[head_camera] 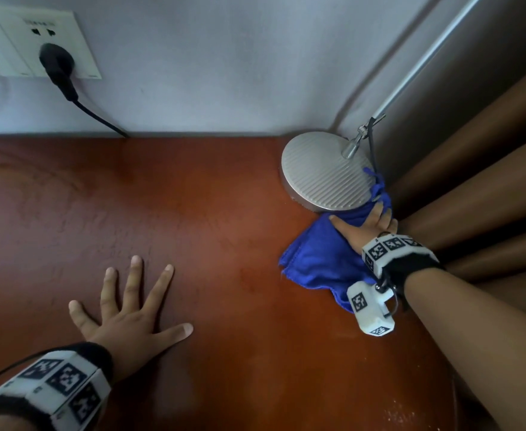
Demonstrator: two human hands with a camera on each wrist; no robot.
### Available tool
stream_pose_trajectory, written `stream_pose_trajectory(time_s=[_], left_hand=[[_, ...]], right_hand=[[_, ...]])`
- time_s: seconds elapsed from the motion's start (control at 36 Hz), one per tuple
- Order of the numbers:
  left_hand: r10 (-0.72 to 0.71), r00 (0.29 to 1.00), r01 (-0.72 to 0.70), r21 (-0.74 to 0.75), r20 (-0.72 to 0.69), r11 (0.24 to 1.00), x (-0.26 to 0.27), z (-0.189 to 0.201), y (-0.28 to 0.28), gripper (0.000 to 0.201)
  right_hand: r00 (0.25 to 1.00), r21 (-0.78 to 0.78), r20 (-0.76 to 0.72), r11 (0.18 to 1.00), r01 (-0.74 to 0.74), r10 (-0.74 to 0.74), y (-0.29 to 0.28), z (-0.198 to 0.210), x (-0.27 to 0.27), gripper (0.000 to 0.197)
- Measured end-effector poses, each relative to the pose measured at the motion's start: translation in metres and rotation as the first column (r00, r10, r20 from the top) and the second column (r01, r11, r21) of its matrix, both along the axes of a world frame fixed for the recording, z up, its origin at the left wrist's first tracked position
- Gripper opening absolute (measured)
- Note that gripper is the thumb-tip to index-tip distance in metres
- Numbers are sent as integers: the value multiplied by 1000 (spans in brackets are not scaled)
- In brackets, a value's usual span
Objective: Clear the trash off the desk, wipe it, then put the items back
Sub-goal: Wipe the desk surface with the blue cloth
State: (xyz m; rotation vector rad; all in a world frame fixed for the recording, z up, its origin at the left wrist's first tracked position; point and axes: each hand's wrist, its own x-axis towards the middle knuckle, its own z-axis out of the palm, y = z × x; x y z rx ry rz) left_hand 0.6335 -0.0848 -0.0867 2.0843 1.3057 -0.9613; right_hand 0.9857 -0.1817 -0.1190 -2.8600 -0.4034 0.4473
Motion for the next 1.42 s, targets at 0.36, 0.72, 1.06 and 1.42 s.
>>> stream_pose_trajectory(time_s=[0.36,0.72,1.06,1.42], left_hand=[[-20,998,19,8,61,1000,-3,0,0,91],[-53,995,52,9,82,999,-6,0,2,91],[-38,992,32,50,118,998,-9,-4,1,92],[-149,955,81,254,258,964,2,14,-107,73]], right_hand=[[976,-286,-93,934,-215,196,-24,8,-14,124],[962,-343,-160,902,-264,221,-53,17,-58,128],[911,-419,-177,808,-413,374,-78,16,-79,124],[823,-390,-208,727,-565,529,-114,17,-105,127]])
